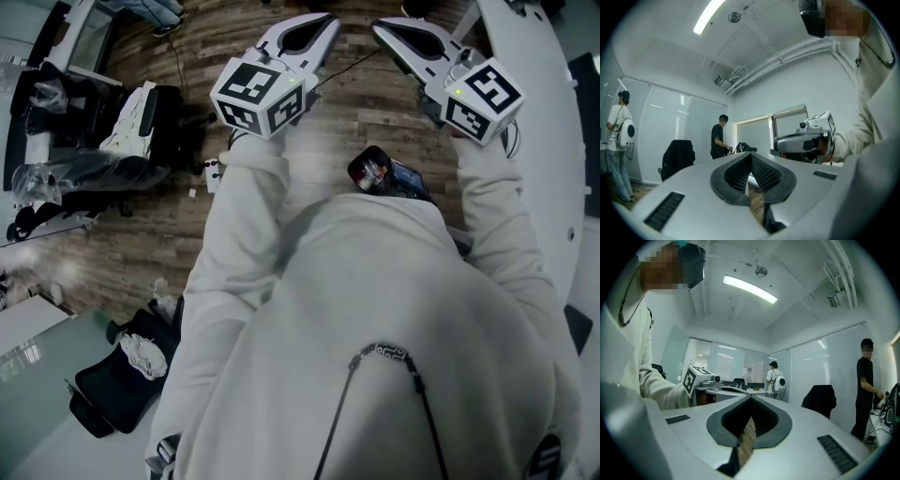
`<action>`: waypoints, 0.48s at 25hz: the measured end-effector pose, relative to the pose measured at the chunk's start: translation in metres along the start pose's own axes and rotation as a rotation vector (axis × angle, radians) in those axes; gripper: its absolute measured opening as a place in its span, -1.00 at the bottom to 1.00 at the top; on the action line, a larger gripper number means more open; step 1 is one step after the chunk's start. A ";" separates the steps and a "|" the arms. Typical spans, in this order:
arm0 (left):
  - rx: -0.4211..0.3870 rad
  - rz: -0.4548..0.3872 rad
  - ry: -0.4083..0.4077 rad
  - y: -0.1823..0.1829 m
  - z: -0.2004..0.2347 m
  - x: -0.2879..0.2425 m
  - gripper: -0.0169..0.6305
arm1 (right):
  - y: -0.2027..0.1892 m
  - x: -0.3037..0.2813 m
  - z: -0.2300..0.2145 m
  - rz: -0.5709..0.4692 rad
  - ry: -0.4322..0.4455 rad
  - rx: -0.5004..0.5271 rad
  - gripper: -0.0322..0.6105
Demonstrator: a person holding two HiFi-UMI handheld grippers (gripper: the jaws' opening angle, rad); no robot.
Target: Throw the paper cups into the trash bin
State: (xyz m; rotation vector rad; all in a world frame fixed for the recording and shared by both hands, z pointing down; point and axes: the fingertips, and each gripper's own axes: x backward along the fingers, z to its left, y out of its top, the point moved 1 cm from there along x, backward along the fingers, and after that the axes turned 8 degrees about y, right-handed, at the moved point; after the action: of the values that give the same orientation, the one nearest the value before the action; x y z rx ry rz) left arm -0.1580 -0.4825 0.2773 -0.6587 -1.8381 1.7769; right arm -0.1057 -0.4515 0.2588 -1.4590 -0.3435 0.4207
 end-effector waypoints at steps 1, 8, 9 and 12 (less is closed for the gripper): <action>0.002 0.000 0.001 -0.001 0.001 0.000 -0.96 | -0.001 -0.001 -0.001 0.000 0.000 0.000 -0.85; 0.002 0.001 -0.008 0.000 0.005 0.001 -0.96 | -0.001 -0.007 -0.001 0.006 0.000 0.000 -0.85; 0.001 0.001 -0.008 0.000 0.003 0.002 -0.96 | -0.001 -0.005 0.001 0.006 0.000 0.000 -0.85; -0.001 0.001 -0.012 0.002 -0.007 0.005 -0.96 | 0.001 0.003 0.008 0.006 -0.003 0.003 -0.85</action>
State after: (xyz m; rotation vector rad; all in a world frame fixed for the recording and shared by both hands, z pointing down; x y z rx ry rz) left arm -0.1578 -0.4738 0.2756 -0.6509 -1.8468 1.7838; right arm -0.1066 -0.4430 0.2589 -1.4567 -0.3413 0.4282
